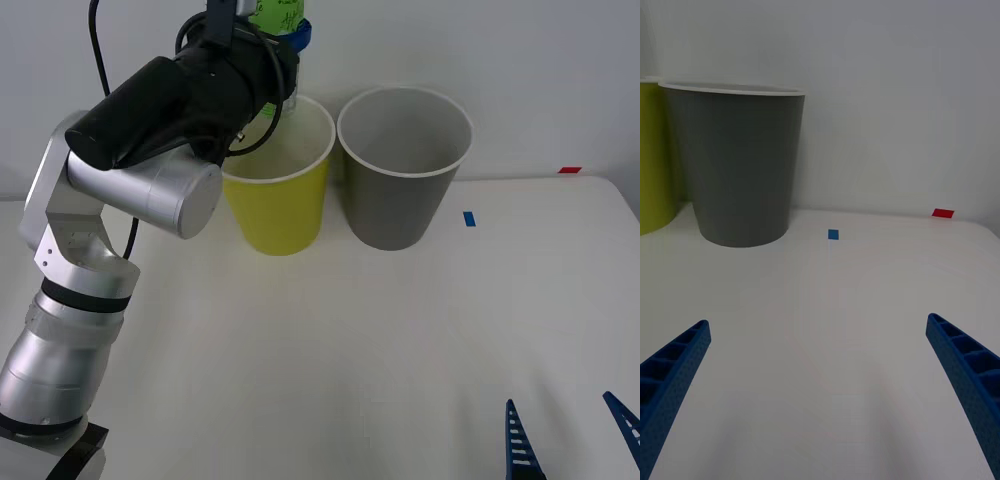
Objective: Put cans in the gray bin and PET bottles in the light green bin.
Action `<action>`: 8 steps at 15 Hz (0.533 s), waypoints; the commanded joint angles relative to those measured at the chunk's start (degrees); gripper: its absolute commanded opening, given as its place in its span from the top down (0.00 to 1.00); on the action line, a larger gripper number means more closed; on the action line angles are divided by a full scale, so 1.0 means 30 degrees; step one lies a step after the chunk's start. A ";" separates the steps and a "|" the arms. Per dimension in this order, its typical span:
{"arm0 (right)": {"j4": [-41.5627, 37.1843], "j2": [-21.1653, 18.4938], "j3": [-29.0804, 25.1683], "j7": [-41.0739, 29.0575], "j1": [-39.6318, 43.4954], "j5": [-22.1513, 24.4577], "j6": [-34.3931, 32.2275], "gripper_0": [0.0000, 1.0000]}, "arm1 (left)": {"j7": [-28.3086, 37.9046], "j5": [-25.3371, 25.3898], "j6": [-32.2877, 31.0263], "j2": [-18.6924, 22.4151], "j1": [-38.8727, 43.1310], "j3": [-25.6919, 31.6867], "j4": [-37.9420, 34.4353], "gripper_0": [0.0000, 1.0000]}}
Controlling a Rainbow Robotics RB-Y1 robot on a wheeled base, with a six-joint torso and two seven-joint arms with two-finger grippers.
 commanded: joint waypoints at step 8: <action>0.0000 0.0000 0.0000 0.0000 0.0000 0.0000 0.0000 0.00 | 0.0735 0.0020 0.0010 0.0046 0.0006 -0.0014 0.0058 0.00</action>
